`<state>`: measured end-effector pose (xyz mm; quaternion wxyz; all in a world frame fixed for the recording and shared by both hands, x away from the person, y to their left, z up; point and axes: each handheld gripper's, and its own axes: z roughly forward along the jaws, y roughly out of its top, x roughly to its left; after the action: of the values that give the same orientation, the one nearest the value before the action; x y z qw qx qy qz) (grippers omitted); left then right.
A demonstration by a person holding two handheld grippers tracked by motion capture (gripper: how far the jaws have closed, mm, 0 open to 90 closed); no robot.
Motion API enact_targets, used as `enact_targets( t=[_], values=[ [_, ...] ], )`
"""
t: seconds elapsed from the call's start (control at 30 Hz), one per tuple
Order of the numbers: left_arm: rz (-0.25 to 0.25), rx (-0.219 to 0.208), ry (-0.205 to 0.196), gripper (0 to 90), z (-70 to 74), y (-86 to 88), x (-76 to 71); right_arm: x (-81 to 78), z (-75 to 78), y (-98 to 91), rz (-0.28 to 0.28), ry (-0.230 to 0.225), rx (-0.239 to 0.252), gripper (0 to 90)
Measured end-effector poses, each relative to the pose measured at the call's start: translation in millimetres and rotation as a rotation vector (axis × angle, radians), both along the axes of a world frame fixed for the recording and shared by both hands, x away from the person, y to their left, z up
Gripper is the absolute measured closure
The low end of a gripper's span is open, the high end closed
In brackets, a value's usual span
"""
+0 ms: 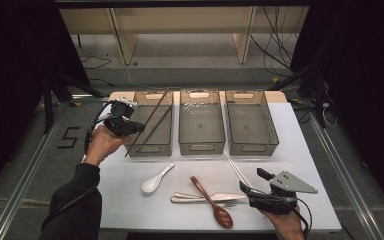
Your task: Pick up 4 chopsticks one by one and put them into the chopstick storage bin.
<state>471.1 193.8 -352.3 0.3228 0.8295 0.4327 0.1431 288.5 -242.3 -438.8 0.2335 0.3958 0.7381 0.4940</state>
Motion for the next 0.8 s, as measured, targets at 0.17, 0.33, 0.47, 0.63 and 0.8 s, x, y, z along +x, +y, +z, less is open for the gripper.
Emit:
enact_targets(
  t=[0.17,0.33,0.47,0.63,0.8],
  values=[
    [0.03,0.002,-0.021,84.6,1.2,2.2,13.0,-0.2,0.2,-0.2,0.001,-0.001,0.0,26.4],
    [0.055,0.013,-0.042,84.6,0.0,5.3,27.3,-0.1,0.0,-0.1,0.002,0.0,0.001,26.4],
    [0.067,0.022,-0.042,84.6,-5.2,5.6,37.5,0.1,-0.1,0.1,0.002,0.001,0.001,26.4],
    [0.078,0.016,-0.04,84.6,-11.1,6.9,45.7,0.2,-0.1,-0.1,0.004,0.001,0.004,26.4],
    [0.094,0.017,-0.045,84.6,-15.9,10.0,51.3,0.0,0.0,0.0,0.005,0.001,0.002,26.4]
  ],
)
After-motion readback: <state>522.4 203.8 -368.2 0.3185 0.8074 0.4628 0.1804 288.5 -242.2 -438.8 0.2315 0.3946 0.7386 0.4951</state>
